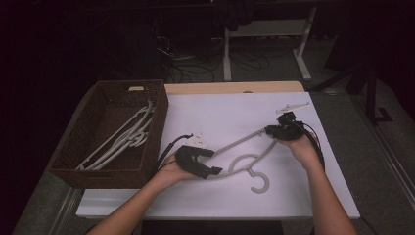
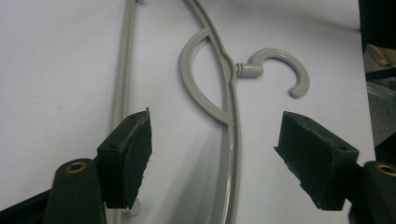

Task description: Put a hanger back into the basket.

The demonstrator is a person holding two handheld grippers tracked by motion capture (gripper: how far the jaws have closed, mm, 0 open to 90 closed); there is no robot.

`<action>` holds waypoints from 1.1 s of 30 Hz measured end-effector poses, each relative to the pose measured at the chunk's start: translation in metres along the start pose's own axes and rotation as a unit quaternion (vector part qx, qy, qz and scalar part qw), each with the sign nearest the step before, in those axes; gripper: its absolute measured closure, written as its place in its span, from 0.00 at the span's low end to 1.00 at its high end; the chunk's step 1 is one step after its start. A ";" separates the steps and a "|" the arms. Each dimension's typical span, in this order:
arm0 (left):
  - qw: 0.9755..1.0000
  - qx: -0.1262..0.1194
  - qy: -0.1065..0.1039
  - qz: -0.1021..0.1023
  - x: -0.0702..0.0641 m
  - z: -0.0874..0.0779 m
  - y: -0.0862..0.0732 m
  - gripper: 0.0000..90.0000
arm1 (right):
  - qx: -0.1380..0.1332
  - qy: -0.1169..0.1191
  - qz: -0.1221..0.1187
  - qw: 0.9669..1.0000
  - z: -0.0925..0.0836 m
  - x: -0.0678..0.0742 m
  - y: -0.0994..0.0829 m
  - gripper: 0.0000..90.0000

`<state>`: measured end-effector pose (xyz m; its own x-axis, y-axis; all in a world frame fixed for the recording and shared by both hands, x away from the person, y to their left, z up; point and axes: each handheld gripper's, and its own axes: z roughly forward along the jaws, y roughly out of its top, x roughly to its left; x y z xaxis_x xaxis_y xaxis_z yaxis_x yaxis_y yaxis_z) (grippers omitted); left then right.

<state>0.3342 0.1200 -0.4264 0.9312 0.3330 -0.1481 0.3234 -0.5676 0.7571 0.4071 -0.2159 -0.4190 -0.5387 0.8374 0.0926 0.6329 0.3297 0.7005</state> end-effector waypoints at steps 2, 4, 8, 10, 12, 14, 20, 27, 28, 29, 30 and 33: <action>1.000 0.001 0.000 0.003 -0.001 0.001 0.000 0.26 | 0.009 -0.005 0.000 1.000 0.010 -0.006 0.004 0.97; 1.000 0.003 -0.002 0.006 -0.003 0.003 0.000 0.26 | 0.017 -0.008 -0.001 1.000 0.020 -0.010 0.009 0.98; 1.000 0.005 -0.002 0.010 -0.005 0.005 0.000 0.25 | 0.030 -0.009 -0.007 0.999 0.033 -0.013 0.018 0.99; 1.000 0.008 0.000 0.012 -0.005 0.006 0.000 0.25 | 0.039 -0.012 -0.015 0.999 0.039 -0.013 0.022 0.99; 1.000 0.009 0.000 0.012 -0.006 0.007 -0.001 0.25 | 0.051 -0.014 -0.021 0.998 0.044 -0.011 0.025 0.99; 1.000 0.011 0.000 0.014 -0.006 0.008 -0.001 0.25 | 0.064 -0.016 -0.027 0.997 0.048 -0.010 0.026 0.99; 1.000 0.017 -0.001 0.020 -0.008 0.010 -0.001 0.25 | 0.085 -0.017 -0.032 0.996 0.055 -0.010 0.025 0.99; 0.999 0.034 -0.003 0.033 -0.009 0.017 -0.002 0.29 | 0.098 -0.024 -0.040 0.994 0.058 -0.008 0.025 0.99; 0.999 0.039 -0.005 0.038 -0.009 0.018 -0.002 0.32 | 0.100 -0.026 -0.040 0.994 0.058 -0.008 0.026 0.99; 0.998 0.045 -0.005 0.042 -0.009 0.020 -0.002 0.34 | 0.101 -0.027 -0.044 0.994 0.059 -0.007 0.026 0.99; 0.998 0.051 -0.006 0.047 -0.010 0.022 -0.002 0.36 | 0.103 -0.029 -0.047 0.993 0.059 -0.006 0.026 0.99; 0.996 0.070 -0.011 0.062 -0.011 0.029 -0.002 0.44 | 0.109 -0.032 -0.052 0.992 0.060 -0.005 0.028 0.99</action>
<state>0.3277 0.0959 -0.4445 0.9683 0.2386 -0.0741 0.2250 -0.7038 0.6738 0.4605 -0.1851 -0.4423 -0.5746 0.8182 -0.0224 0.6851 0.4957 0.5338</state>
